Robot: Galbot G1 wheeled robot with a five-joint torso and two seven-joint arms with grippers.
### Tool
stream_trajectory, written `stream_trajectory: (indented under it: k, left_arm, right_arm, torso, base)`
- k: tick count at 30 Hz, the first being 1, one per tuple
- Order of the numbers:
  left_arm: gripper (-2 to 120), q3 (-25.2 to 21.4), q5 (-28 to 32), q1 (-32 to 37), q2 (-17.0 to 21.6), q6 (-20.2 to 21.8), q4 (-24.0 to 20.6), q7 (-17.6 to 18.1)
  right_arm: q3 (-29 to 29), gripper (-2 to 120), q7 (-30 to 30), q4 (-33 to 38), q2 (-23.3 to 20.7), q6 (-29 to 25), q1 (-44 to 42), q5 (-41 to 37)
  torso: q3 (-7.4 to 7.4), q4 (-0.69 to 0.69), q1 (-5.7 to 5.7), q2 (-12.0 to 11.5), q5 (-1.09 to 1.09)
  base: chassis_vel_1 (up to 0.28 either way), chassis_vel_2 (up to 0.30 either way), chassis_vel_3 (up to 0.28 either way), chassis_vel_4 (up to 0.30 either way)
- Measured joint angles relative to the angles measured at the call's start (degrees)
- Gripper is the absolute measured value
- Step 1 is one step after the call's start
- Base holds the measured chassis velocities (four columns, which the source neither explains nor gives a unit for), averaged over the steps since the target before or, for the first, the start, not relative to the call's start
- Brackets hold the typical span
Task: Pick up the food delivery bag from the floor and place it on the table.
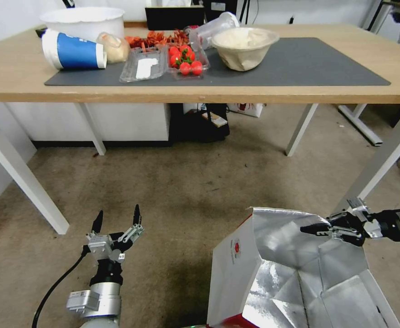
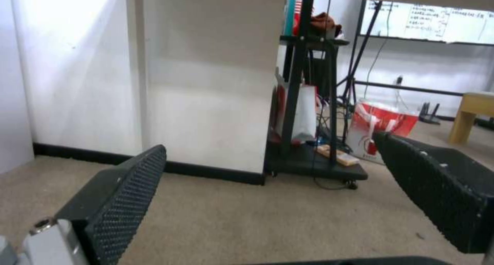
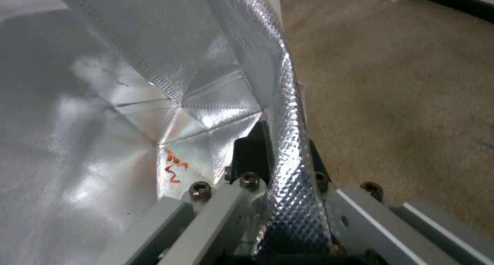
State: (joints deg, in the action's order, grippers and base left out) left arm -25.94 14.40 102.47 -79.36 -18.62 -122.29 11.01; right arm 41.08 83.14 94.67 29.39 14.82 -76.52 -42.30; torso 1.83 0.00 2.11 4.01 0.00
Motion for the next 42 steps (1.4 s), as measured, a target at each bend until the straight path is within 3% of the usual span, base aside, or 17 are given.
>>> stream_trajectory:
  k: [42]
  left_arm:
    - [100,0.33,-2.08,0.82,-1.84,-0.18,0.02,-0.53]
  right_arm:
    - [-0.08,0,1.08,1.09,-1.25,-0.36,-0.83,-0.16]
  torso:
    - [8.25,0.0,1.66,9.91,0.0]
  base:
    - [0.0,0.0,0.0,0.0]
